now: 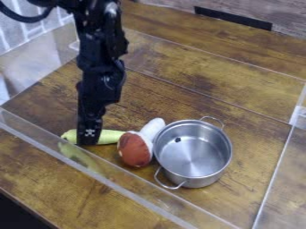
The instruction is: Move the green spoon to the right
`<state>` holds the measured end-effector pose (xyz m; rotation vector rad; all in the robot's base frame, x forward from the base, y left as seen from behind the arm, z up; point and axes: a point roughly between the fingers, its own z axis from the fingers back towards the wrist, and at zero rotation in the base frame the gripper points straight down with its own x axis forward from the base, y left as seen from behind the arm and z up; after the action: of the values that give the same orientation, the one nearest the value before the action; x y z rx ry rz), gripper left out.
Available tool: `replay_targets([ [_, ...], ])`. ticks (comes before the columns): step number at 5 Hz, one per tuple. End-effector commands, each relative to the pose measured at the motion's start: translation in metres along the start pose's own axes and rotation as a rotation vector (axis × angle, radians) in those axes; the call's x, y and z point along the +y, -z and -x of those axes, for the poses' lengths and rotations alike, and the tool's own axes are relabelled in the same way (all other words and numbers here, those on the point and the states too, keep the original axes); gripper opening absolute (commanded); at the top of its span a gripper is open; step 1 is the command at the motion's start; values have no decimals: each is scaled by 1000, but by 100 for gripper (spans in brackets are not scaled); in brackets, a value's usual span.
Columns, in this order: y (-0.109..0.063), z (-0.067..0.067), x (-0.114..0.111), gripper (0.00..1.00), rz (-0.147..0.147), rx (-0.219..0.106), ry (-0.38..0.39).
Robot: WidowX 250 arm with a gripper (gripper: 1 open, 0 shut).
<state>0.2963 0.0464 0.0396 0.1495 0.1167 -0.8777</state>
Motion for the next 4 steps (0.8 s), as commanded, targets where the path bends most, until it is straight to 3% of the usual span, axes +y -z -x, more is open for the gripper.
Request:
replay_targets([
  [1, -1, 10, 19, 100, -49, -19, -34],
  [2, 4, 6, 18, 0, -62, -31, -64],
  [3, 6, 1, 15, 100, -67, -52, -82],
  [4, 0, 7, 16, 100, -57, -69, -94],
])
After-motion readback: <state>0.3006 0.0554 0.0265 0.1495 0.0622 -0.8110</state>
